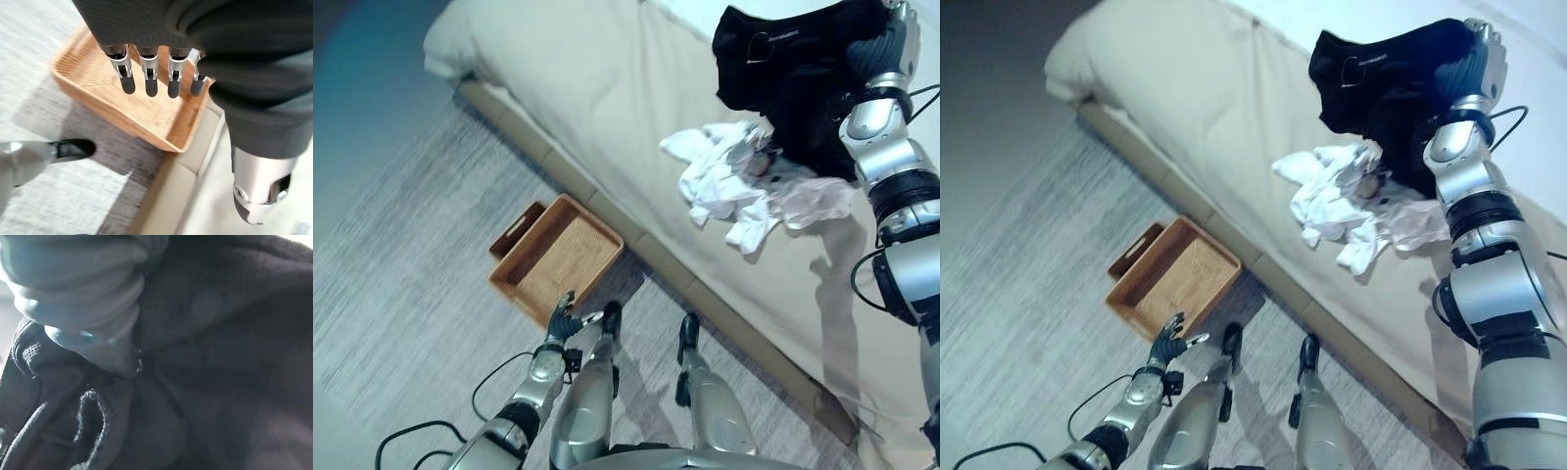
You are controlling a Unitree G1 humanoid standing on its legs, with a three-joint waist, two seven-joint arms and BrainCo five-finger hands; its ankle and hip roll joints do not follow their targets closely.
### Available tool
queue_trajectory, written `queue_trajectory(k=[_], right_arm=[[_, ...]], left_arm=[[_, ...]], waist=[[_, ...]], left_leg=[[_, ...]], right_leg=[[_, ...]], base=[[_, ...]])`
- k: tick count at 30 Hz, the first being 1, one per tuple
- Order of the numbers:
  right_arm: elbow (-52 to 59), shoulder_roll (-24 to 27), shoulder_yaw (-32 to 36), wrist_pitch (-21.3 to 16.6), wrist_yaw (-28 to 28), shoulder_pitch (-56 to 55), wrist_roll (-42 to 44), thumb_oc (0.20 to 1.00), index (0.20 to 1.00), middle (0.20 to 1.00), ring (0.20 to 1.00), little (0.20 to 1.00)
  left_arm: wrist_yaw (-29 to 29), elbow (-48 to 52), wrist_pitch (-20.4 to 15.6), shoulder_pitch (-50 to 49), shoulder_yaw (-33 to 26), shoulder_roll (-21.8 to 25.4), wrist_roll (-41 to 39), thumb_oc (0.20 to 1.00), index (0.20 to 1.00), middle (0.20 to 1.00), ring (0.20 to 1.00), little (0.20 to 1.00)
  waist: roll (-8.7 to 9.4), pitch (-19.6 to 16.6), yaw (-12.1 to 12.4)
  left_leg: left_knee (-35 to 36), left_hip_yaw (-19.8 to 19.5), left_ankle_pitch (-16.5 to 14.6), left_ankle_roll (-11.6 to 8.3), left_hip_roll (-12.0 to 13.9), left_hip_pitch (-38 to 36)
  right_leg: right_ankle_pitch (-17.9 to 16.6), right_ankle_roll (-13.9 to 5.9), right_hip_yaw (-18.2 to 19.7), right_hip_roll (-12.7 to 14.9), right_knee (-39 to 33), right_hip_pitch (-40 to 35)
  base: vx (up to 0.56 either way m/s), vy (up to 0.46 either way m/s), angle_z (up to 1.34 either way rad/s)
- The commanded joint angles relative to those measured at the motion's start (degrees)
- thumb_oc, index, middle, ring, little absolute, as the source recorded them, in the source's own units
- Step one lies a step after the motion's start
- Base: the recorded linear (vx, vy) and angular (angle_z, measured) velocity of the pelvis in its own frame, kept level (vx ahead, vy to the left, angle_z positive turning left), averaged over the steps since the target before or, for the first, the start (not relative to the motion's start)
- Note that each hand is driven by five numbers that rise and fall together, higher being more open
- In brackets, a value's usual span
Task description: Pick up clothes into the bucket
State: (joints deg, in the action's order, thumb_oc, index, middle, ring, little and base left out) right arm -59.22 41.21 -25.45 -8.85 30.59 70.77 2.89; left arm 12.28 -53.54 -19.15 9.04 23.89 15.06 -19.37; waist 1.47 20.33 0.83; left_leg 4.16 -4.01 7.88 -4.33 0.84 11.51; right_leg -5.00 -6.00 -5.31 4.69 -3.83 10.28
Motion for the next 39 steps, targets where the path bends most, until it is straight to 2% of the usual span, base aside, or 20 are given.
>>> queue_trajectory(k=[1,3,6,7,8,10,11,12,15,18,23,29,31,35,39], right_arm=[[7.7,4.4,0.1,-3.4,2.2,-3.7,-2.1,0.200,0.200,0.200,0.200,0.200],[12.8,5.8,3.0,-3.0,1.3,-8.7,-3.6,0.200,0.200,0.200,0.200,0.200],[14.8,6.0,4.1,-2.9,0.9,-10.6,-4.0,0.200,0.200,0.200,0.200,0.200],[19.2,5.8,6.5,-2.9,-0.9,-15.6,-4.4,0.200,0.200,0.200,0.200,0.200],[19.4,5.8,6.7,-2.9,-0.9,-15.9,-4.4,0.200,0.200,0.200,0.200,0.200],[23.1,6.6,8.0,-2.9,-3.0,-19.3,-5.3,0.200,0.200,0.200,0.200,0.200],[23.2,6.6,8.1,-2.8,-3.1,-19.4,-5.3,0.200,0.200,0.200,0.200,0.200],[26.8,7.8,8.9,-2.8,-4.7,-21.9,-5.3,0.200,0.200,0.200,0.200,0.200],[29.5,7.9,10.4,-2.9,-5.4,-24.4,-5.1,0.200,0.200,0.200,0.200,0.200],[33.3,8.6,12.3,-3.4,-7.2,-26.9,-3.4,0.200,0.200,0.200,0.200,0.200],[36.5,9.5,12.9,-3.6,-9.3,-28.5,-2.3,0.200,0.200,0.200,0.200,0.200],[40.5,10.3,12.3,-4.3,-12.9,-29.9,-0.5,0.200,0.200,0.200,0.200,0.200],[43.7,11.8,8.9,-4.9,-16.2,-27.4,1.4,0.200,0.200,0.200,0.200,0.200],[47.0,12.8,6.3,-5.3,-18.7,-25.3,4.1,0.200,0.200,0.200,0.200,0.200],[50.7,11.4,2.9,-5.6,-21.3,-23.0,7.2,0.200,0.200,0.200,0.200,0.200]], left_arm=[[-1.9,3.0,-1.5,-3.4,-1.0,-1.3,-0.7,1.000,1.000,1.000,1.000,1.000],[-2.8,9.2,-1.7,-4.3,-2.1,-0.7,-2.2,1.000,1.000,1.000,1.000,1.000],[-3.2,10.7,-1.6,-4.6,-2.5,-0.4,-2.6,1.000,1.000,1.000,1.000,1.000],[-4.3,15.8,-1.7,-4.1,-2.8,0.4,-3.4,1.000,1.000,1.000,1.000,1.000],[-4.3,15.9,-1.6,-4.2,-2.8,0.5,-3.4,1.000,1.000,1.000,1.000,1.000],[-6.3,20.6,-1.0,-4.2,-2.7,0.8,-5.1,1.000,1.000,1.000,1.000,1.000],[-6.3,20.7,-1.0,-4.2,-2.7,0.9,-5.1,1.000,1.000,1.000,1.000,1.000],[-8.5,25.6,-0.1,-4.8,-2.7,1.7,-7.5,1.000,1.000,1.000,1.000,1.000],[-9.6,29.1,0.7,-5.5,-2.4,2.6,-8.7,1.000,1.000,1.000,1.000,1.000],[-10.5,33.6,1.8,-4.0,-1.6,4.9,-6.8,1.000,1.000,1.000,1.000,1.000],[-10.2,38.1,2.2,-1.5,-1.4,7.4,-2.8,1.000,1.000,1.000,1.000,1.000],[-11.5,42.1,2.8,1.3,-0.6,9.6,-1.7,1.000,1.000,1.000,1.000,1.000],[-12.8,43.5,2.9,5.4,2.1,10.6,-1.8,1.000,1.000,1.000,1.000,1.000],[-12.9,44.0,3.2,8.8,4.3,10.1,-1.7,1.000,1.000,1.000,1.000,1.000],[-11.6,43.1,3.9,14.3,6.9,7.5,-1.1,1.000,1.000,1.000,1.000,1.000]], waist=[[0.79,-6.7,-0.9],[0.59,-9.0,-1.9],[0.66,-9.6,-2.1],[0.58,-12.2,-3.0],[0.66,-12.1,-2.9],[0.65,-15.0,-3.5],[0.69,-14.9,-3.5],[0.58,-16.9,-3.8],[0.49,-18.0,-4.2],[0.38,-20.5,-4.8],[0.47,-21.6,-5.0],[0.74,-22.1,-4.8],[1.13,-22.2,-5.0],[1.42,-22.3,-5.4],[1.69,-21.9,-5.5]], left_leg=[[-6.1,1.6,-7.9,2.23,-1.9,-3.9],[-8.1,2.2,-9.8,2.12,-1.6,-6.7],[-8.8,2.4,-10.5,2.21,-1.5,-7.9],[-10.2,3.0,-12.2,2.48,-1.4,-11.4],[-10.2,3.0,-12.2,2.48,-1.4,-11.6],[-10.1,3.3,-12.9,2.42,-1.4,-13.9],[-10.1,3.3,-12.9,2.42,-1.4,-14.1],[-10.0,3.4,-13.2,2.37,-1.4,-15.2],[-9.8,3.6,-13.4,2.36,-1.4,-16.4],[-8.1,4.2,-12.7,2.27,-1.1,-17.8],[-7.6,4.6,-12.9,2.40,-1.0,-18.8],[-7.4,4.8,-13.2,2.65,-1.0,-19.5],[-6.4,4.6,-12.5,2.56,-0.9,-19.5],[-5.2,4.4,-11.7,2.34,-0.6,-19.4],[-5.3,3.9,-11.5,2.43,-0.8,-19.2]], right_leg=[[4.7,-0.35,1.6,0.9,7.2,-0.8],[7.0,-0.11,1.7,0.7,9.7,-3.5],[7.7,-0.02,1.8,0.6,10.5,-4.6],[9.1,0.02,2.4,0.4,12.2,-7.7],[9.1,0.01,2.4,0.4,12.2,-7.9],[9.5,-0.15,2.1,0.6,11.5,-11.0],[9.5,-0.16,2.1,0.6,11.4,-11.1],[9.3,-0.21,2.0,0.7,10.7,-12.7],[9.4,-0.25,1.7,0.9,10.0,-14.0],[8.8,-0.40,1.2,1.0,8.6,-15.4],[8.6,-0.51,1.0,1.1,7.7,-16.4],[8.4,-0.70,1.2,1.2,7.4,-17.1],[8.0,-0.70,1.2,1.2,6.9,-17.1],[7.6,-0.76,0.7,1.2,6.3,-17.0],[7.3,-0.74,0.5,1.3,6.4,-16.8]], base=[[0.12,-0.004,-0.27],[0.13,-0.023,-0.30],[0.10,-0.013,-0.12],[0.13,-0.021,-0.08],[0.17,-0.024,-0.09],[0.08,-0.016,-0.12],[0.10,-0.028,-0.07],[0.06,-0.015,-0.04],[0.05,-0.007,-0.03],[0.01,0.001,0.00],[0.00,0.000,0.00],[0.00,0.000,0.00],[0.00,0.000,0.00],[0.00,0.000,0.00],[0.00,0.000,0.00]])
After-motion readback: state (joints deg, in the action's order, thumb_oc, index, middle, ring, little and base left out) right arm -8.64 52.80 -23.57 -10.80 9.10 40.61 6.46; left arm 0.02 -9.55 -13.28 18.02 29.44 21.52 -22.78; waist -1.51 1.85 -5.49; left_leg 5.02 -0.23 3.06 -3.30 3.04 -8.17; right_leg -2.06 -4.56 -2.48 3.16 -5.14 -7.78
